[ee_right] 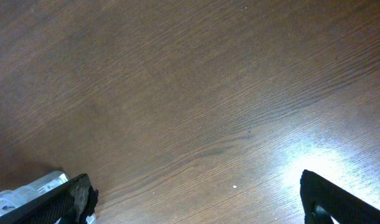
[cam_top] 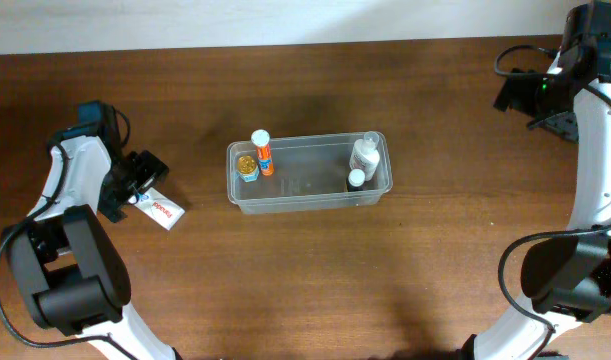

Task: Pack container
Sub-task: 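Lower the left gripper and close it on the Panadol box, then lift the Panadol box with the left gripper toward the container, then carry the Panadol box over the container and lower it flat inside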

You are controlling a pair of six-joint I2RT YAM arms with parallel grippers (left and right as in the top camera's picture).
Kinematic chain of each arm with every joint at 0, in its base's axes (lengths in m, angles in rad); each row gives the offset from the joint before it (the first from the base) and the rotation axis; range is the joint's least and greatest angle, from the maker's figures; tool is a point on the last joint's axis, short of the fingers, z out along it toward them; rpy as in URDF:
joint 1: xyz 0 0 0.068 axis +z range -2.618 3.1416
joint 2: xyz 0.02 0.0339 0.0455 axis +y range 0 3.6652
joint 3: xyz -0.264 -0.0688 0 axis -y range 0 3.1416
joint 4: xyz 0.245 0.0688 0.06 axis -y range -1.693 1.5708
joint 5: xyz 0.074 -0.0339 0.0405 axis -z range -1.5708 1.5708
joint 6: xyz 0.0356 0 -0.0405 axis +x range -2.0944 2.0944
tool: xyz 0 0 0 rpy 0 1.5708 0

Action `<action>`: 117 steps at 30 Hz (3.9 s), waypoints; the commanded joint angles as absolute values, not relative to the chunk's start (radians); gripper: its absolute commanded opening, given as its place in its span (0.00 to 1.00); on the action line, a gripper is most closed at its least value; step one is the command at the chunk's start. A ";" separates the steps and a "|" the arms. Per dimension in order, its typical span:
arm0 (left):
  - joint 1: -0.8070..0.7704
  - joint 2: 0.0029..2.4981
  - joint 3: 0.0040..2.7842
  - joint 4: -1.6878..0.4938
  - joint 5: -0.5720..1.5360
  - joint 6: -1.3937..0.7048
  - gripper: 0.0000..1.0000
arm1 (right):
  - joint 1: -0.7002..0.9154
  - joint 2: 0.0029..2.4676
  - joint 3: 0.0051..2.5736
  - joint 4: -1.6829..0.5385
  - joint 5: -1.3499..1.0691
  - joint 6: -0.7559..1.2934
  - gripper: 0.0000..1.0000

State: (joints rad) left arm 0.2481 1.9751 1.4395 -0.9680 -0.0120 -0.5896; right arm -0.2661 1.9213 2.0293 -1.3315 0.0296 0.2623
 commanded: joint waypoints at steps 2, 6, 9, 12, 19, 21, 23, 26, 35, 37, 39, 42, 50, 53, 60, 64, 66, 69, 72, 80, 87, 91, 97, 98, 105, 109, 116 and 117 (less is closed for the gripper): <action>0.245 1.980 1.359 -0.907 0.028 -0.663 0.99 | -0.271 1.893 2.048 -1.332 0.039 0.270 0.98; 0.245 1.980 1.301 -0.850 0.039 -0.663 0.99 | -0.271 1.893 2.048 -1.332 0.039 0.270 0.98; 0.245 1.980 1.288 -0.831 0.039 -0.662 0.99 | -0.271 1.893 2.048 -1.332 0.039 0.270 0.98; 0.245 1.980 1.287 -0.822 0.038 -0.658 1.00 | -0.271 1.893 2.048 -1.332 0.039 0.270 0.98; 0.245 1.980 1.287 -0.803 0.027 -0.587 0.62 | -0.271 1.893 2.048 -1.332 0.039 0.270 0.98; 0.245 1.980 1.287 -0.792 0.027 -0.550 0.57 | -0.271 1.893 2.048 -1.332 0.039 0.270 0.98; 0.245 1.980 1.287 -0.789 0.022 -0.543 0.56 | -0.271 1.893 2.048 -1.332 0.039 0.270 0.98; 0.245 1.980 1.287 -0.785 0.020 -0.506 0.52 | -0.271 1.893 2.048 -1.332 0.039 0.270 0.98; 0.245 1.980 1.287 -0.781 0.020 -0.446 0.42 | -0.271 1.893 2.048 -1.332 0.039 0.270 0.98; 0.245 1.980 1.288 -0.781 0.023 -0.434 0.42 | -0.271 1.893 2.048 -1.332 0.039 0.270 0.98; 0.245 1.980 1.295 -0.783 0.023 -0.409 0.42 | -0.271 1.893 2.048 -1.332 0.039 0.270 0.98; 0.245 1.980 1.322 -0.812 0.024 -0.380 0.43 | -0.271 1.893 2.048 -1.332 0.039 0.270 0.98; 0.245 1.980 1.496 -0.977 0.069 -0.288 0.43 | -0.271 1.893 2.048 -1.332 0.039 0.270 0.98; 0.236 1.980 1.562 -1.035 0.073 -0.246 0.43 | -0.271 1.893 2.048 -1.332 0.039 0.270 0.98; 0.162 1.979 1.682 -1.095 0.075 -0.103 0.47 | -0.271 1.893 2.048 -1.332 0.039 0.270 0.98; 0.085 1.979 1.777 -1.134 0.071 -0.043 0.47 | -0.271 1.893 2.048 -1.332 0.039 0.270 0.98; 0.051 1.979 1.817 -1.151 0.068 -0.024 0.46 | -0.271 1.893 2.048 -1.332 0.039 0.270 0.98; -0.007 1.978 1.874 -1.177 0.056 0.011 0.46 | -0.271 1.893 2.048 -1.332 0.039 0.270 0.98; -0.065 1.978 1.929 -1.206 0.040 0.059 0.46 | -0.271 1.893 2.048 -1.332 0.039 0.270 0.98; -0.245 1.978 2.072 -1.307 0.010 0.253 0.46 | -0.271 1.893 2.048 -1.332 0.039 0.270 0.98; -0.417 1.979 2.088 -1.349 -0.045 0.379 0.46 | -0.271 1.893 2.048 -1.332 0.039 0.270 0.99; -0.487 1.979 2.088 -1.406 -0.046 0.463 0.46 | -0.271 1.893 2.048 -1.332 0.039 0.270 0.98; -0.516 1.980 2.084 -1.438 -0.021 0.572 0.46 | -0.271 1.893 2.048 -1.332 0.039 0.270 0.98; -0.516 1.980 2.080 -1.437 -0.012 0.582 0.47 | -0.271 1.893 2.048 -1.332 0.039 0.270 0.98; -0.516 1.982 2.056 -1.433 0.101 0.739 0.47 | -0.271 1.893 2.048 -1.332 0.039 0.270 0.99; -0.516 1.982 2.056 -1.433 0.117 0.797 0.48 | -0.271 1.893 2.048 -1.332 0.039 0.270 0.98; -0.514 1.985 2.032 -1.433 0.117 0.920 0.47 | -0.271 1.893 2.048 -1.332 0.039 0.270 0.98; -0.514 1.986 2.025 -1.432 0.117 0.939 0.47 | -0.271 1.893 2.048 -1.331 0.039 0.270 0.98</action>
State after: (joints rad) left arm -0.5175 1.9751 2.0487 -1.4322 0.0906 0.8307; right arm -0.2661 1.9213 2.0293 -1.3315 0.0296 0.2623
